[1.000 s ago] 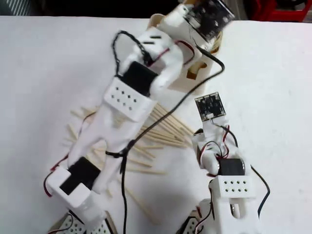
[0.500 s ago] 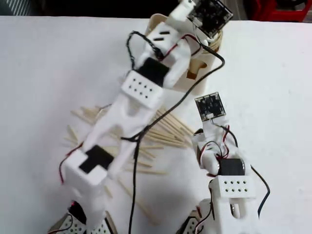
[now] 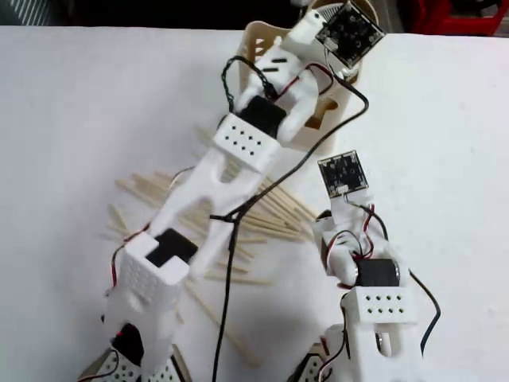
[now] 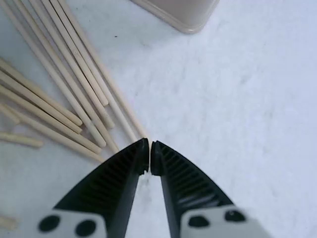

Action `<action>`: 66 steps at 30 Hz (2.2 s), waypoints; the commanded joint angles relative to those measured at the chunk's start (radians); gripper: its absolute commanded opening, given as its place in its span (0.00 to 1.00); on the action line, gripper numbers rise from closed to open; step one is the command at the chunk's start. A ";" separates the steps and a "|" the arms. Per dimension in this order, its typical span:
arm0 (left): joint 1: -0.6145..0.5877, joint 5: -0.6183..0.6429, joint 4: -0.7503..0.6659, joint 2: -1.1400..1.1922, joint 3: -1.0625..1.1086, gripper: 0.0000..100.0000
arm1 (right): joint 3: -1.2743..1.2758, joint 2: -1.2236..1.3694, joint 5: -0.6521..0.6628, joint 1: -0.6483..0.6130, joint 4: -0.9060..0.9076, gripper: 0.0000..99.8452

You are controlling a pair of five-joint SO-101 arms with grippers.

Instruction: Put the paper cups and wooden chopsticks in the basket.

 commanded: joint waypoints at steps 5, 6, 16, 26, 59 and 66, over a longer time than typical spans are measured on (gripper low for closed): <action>-0.016 0.014 0.123 -0.047 -0.232 0.02 | -0.006 -0.024 0.000 0.002 -0.013 0.02; -0.019 0.011 0.120 -0.047 -0.232 0.02 | -0.006 -0.024 0.000 0.002 -0.013 0.02; -0.042 0.008 0.132 0.094 -0.210 0.02 | -0.006 -0.024 0.000 0.002 -0.013 0.02; -0.038 0.008 0.209 0.234 -0.221 0.02 | -0.006 -0.024 0.002 0.002 -0.013 0.02; -0.188 0.008 1.198 -0.693 -0.219 0.06 | -0.006 -0.016 0.002 0.002 -0.013 0.02; -0.292 0.014 1.376 -0.854 -0.210 0.06 | 0.005 -0.016 0.000 -0.025 -0.013 0.02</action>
